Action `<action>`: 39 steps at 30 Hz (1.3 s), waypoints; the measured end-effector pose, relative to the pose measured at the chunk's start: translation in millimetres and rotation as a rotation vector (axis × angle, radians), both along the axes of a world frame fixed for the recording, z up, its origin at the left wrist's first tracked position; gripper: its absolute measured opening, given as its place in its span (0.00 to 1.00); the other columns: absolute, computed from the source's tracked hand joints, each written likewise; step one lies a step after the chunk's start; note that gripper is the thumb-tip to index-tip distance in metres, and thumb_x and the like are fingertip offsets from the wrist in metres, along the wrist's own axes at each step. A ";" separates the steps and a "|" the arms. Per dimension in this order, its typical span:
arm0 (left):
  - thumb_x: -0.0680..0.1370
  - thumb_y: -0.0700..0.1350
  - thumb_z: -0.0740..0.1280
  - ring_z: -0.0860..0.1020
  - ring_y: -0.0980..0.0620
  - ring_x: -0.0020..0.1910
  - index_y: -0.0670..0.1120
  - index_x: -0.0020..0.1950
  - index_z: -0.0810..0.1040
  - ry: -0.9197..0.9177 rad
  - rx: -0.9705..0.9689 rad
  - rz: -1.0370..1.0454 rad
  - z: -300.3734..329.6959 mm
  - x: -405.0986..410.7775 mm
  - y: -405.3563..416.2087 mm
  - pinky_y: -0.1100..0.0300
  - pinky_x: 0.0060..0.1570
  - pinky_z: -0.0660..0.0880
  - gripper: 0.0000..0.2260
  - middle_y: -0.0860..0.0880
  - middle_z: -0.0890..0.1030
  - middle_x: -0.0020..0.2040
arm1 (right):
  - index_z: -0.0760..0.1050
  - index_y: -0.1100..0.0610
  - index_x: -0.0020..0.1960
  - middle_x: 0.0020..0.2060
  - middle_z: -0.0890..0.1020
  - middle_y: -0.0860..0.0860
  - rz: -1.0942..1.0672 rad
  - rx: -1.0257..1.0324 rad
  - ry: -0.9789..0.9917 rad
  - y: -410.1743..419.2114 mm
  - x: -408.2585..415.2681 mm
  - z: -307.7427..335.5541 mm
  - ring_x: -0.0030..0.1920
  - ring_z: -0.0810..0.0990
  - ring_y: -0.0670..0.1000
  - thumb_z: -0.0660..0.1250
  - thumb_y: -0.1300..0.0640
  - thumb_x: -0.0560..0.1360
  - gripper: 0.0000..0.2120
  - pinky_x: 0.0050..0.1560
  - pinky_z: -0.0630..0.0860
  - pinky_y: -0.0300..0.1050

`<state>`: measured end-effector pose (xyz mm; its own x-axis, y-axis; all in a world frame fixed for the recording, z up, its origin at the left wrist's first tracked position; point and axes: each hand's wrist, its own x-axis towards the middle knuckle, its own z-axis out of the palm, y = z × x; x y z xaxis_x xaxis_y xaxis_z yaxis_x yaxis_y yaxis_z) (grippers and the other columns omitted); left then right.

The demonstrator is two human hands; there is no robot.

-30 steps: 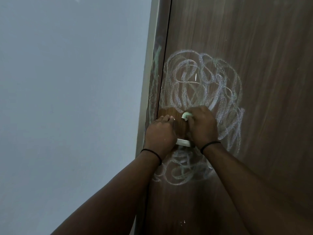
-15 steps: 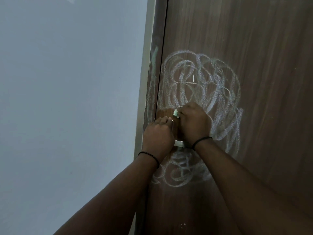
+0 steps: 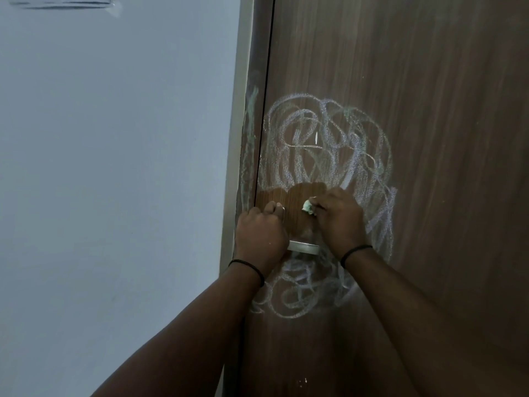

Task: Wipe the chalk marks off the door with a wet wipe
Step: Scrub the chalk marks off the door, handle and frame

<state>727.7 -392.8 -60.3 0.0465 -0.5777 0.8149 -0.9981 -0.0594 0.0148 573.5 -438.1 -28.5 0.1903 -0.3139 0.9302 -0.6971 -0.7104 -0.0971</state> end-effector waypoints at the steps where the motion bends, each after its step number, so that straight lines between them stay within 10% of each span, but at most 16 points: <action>1: 0.77 0.44 0.59 0.78 0.43 0.44 0.48 0.68 0.75 0.000 0.006 0.000 0.3 0.0 0.1 0.55 0.44 0.70 0.20 0.51 0.80 0.60 | 0.84 0.61 0.42 0.39 0.80 0.55 0.011 0.011 -0.060 -2.1 -4.8 3.2 0.40 0.78 0.53 0.72 0.68 0.71 0.05 0.42 0.74 0.44; 5: 0.77 0.45 0.59 0.80 0.44 0.41 0.48 0.67 0.75 0.000 0.021 -0.020 2.2 1.2 0.4 0.56 0.40 0.73 0.19 0.52 0.80 0.60 | 0.83 0.59 0.44 0.41 0.79 0.52 -0.001 0.040 -0.234 -10.3 6.4 25.0 0.40 0.75 0.47 0.69 0.66 0.73 0.06 0.41 0.64 0.33; 30: 0.78 0.42 0.58 0.79 0.46 0.35 0.45 0.54 0.78 0.071 0.022 -0.021 14.4 -9.0 8.0 0.60 0.29 0.61 0.10 0.47 0.80 0.42 | 0.83 0.63 0.45 0.42 0.82 0.58 -0.014 -0.075 -0.023 -0.3 10.9 20.7 0.43 0.79 0.57 0.69 0.69 0.72 0.05 0.46 0.77 0.50; 39: 0.80 0.44 0.56 0.81 0.45 0.44 0.49 0.66 0.74 0.028 0.041 -0.048 10.5 -1.4 5.6 0.58 0.35 0.69 0.16 0.51 0.79 0.62 | 0.83 0.61 0.47 0.46 0.81 0.55 -0.063 -0.104 -0.001 -6.7 18.3 18.4 0.48 0.78 0.56 0.68 0.66 0.73 0.06 0.44 0.74 0.46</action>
